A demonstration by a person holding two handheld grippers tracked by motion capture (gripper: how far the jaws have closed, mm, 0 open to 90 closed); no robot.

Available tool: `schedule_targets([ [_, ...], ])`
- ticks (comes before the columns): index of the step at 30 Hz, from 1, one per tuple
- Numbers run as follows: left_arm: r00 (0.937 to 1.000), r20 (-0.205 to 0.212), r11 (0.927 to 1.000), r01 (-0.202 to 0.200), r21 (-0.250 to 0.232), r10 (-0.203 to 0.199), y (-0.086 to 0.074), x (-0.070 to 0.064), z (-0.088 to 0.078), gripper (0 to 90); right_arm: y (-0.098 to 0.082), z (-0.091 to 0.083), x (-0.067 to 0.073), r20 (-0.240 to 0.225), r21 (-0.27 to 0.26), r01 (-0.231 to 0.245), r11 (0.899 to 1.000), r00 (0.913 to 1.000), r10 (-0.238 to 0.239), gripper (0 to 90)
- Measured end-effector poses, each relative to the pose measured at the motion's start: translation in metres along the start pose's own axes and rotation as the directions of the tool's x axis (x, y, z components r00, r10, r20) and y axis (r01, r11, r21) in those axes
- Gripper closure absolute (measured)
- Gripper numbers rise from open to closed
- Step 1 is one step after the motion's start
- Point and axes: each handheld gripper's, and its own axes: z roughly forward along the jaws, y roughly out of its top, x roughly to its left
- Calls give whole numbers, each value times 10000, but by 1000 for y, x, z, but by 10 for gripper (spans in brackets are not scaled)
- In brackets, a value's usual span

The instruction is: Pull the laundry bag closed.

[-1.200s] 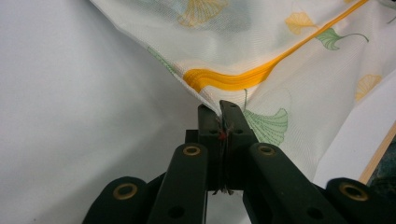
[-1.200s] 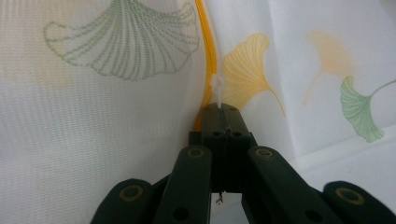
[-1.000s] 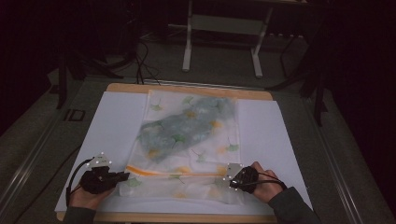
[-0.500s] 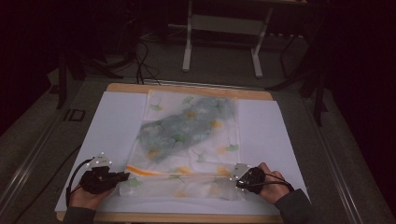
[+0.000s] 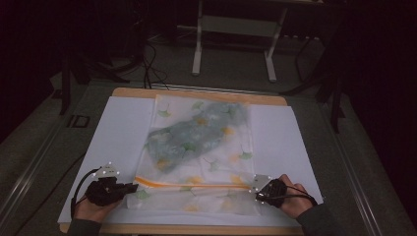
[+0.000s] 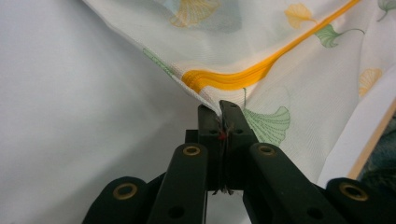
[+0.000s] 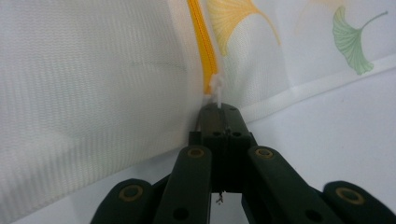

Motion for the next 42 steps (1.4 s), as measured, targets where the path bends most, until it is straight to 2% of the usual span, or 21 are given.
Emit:
schedule_targets([
  [2, 10000, 34, 9999, 40, -138, -39, 1, -1, -1, 882, -1, 1, 1, -20, -18, 17, 10000, 10000, -17, 900],
  [6, 9999, -2, 9996, 114, -259, -114, 0, 1, -4, 813, -3, -1, 1, -141, -264, -192, 9995, 9997, 189, 889],
  [9, 9997, -59, 9985, 251, -480, -254, -2, 3, -9, 756, -5, -2, -1, -182, -466, -492, 9977, 9987, 484, 810],
  [13, 9993, -145, 9966, 320, -756, -331, -3, 6, -14, 727, -7, -3, -4, -370, -731, -817, 9940, 9962, 791, 751],
  [18, 9989, -275, 9945, 351, -991, -380, -3, 7, -19, 706, -9, -5, -7, -1066, -1056, -1418, 9842, 9857, 1306, 682],
  [23, 9979, -527, 9918, 299, -1241, -367, -3, 7, -19, 700, -10, -6, -11, -1398, -1478, -1923, 9701, 9751, 1720, 635],
  [24, 9979, -527, 9918, 299, -1241, -367, -3, 7, -19, 692, -10, -6, -11, -1398, -1478, -1923, 9701, 9751, 1720, 635],
  [25, 9962, -780, 9901, 286, -1372, -396, -2, 7, -18, 692, -10, -6, -13, -1510, -1571, -2090, 9652, 9710, 1856, 603],
  [27, 9938, -1029, 9879, 253, -1530, -414, -2, 8, -17, 688, -13, -5, -18, -1797, -1904, -2797, 9410, 9523, 2467, 583],
  [29, 9920, -1190, 9866, 213, -1619, -410, -3, 8, -17, 689, -14, -4, -20, -1935, -2083, -3047, 9294, 9443, 2662, 577],
  [35, 9869, -1535, 9832, 208, -1813, -492, -4, 8, -17, 687, -14, 1, -24, -1844, -2242, -3568, 9069, 9293, 3200, 571],
  [38, 9835, -1742, 9840, 167, -1776, -481, -4, 8, -15, 685, -14, 3, -26, -1799, -2282, -3868, 8935, 9186, 3518, 569],
  [40, 9803, -1918, 9845, 133, -1751, -473, -4, 8, -13, 684, -14, 4, -26, -1775, -2356, -4091, 8816, 9100, 3748, 568],
  [42, 9775, -2044, 9847, 156, -1738, -515, -4, 8, -12, 681, -16, 7, -27, -1698, -2438, -4402, 8642, 8967, 4088, 568],
])
